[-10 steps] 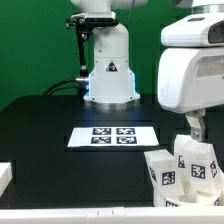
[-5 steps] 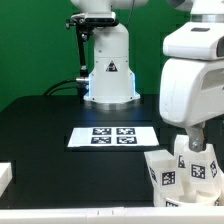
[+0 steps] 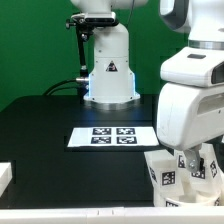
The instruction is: Assemble stool
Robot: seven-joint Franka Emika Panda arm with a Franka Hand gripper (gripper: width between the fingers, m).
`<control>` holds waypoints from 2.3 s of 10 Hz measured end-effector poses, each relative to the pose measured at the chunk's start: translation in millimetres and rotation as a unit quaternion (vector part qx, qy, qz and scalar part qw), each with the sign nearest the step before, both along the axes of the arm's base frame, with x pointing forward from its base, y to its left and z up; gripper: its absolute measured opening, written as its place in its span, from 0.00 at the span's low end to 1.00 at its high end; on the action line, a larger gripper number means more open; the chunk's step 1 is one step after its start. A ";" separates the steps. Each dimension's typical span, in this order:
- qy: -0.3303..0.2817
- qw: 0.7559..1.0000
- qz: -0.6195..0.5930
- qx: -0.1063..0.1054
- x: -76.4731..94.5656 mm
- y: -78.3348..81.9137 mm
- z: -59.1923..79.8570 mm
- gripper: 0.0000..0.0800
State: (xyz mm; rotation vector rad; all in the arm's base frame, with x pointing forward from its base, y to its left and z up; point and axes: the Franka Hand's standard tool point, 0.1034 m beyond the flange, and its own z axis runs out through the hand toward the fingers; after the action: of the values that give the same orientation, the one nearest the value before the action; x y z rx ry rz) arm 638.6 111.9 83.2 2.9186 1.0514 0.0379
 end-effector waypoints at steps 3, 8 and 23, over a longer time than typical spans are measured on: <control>-0.001 1.000 -0.020 0.001 0.3 -0.7 0.4 0.70; -0.007 0.975 -0.223 0.009 1.0 -4.1 -1.6 0.09; 0.021 0.988 0.146 -0.040 -14.7 -14.9 0.7 0.81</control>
Offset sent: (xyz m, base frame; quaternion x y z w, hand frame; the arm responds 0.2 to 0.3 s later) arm 0.0000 0.0000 0.0000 0.0000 0.0000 0.0000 1.0000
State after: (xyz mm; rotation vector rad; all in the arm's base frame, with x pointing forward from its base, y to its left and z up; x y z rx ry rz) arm 623.9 97.0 83.9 2.6811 1.4428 -0.0573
